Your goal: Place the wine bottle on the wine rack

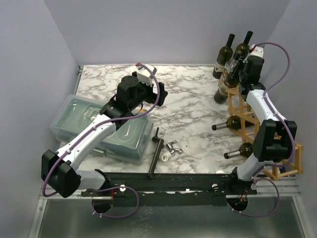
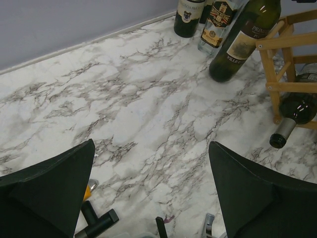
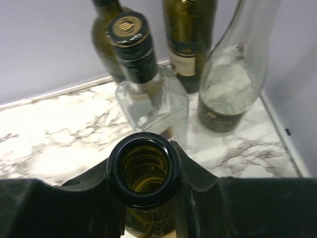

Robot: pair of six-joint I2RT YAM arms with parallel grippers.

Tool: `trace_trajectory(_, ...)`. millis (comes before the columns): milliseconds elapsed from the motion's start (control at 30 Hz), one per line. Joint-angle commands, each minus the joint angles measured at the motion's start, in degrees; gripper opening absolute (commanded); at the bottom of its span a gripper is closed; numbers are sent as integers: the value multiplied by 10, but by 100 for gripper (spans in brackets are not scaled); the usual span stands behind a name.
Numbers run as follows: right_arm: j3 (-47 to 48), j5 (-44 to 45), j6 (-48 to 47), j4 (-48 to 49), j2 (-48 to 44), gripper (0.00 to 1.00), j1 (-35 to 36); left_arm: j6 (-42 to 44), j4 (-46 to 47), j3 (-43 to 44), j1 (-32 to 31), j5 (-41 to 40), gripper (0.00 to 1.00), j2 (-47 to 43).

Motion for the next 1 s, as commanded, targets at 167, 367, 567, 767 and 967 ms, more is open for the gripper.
trace_trajectory(167,-21,-119,60,0,-107,1,-2,1,-5,19,-1,-10,99,-3)
trace_trajectory(367,-22,-203,62,17,-116,1,-2,-1,-4,19,-1,-9,99,-3)
trace_trajectory(567,18,-249,79,1,-77,1,0,-1,-5,18,-1,-10,99,0)
trace_trajectory(767,60,-265,42,-40,-53,1,48,-1,-6,20,0,-10,99,1)
trace_trajectory(967,79,-269,7,-84,-62,1,101,-1,-7,20,2,-16,99,4)
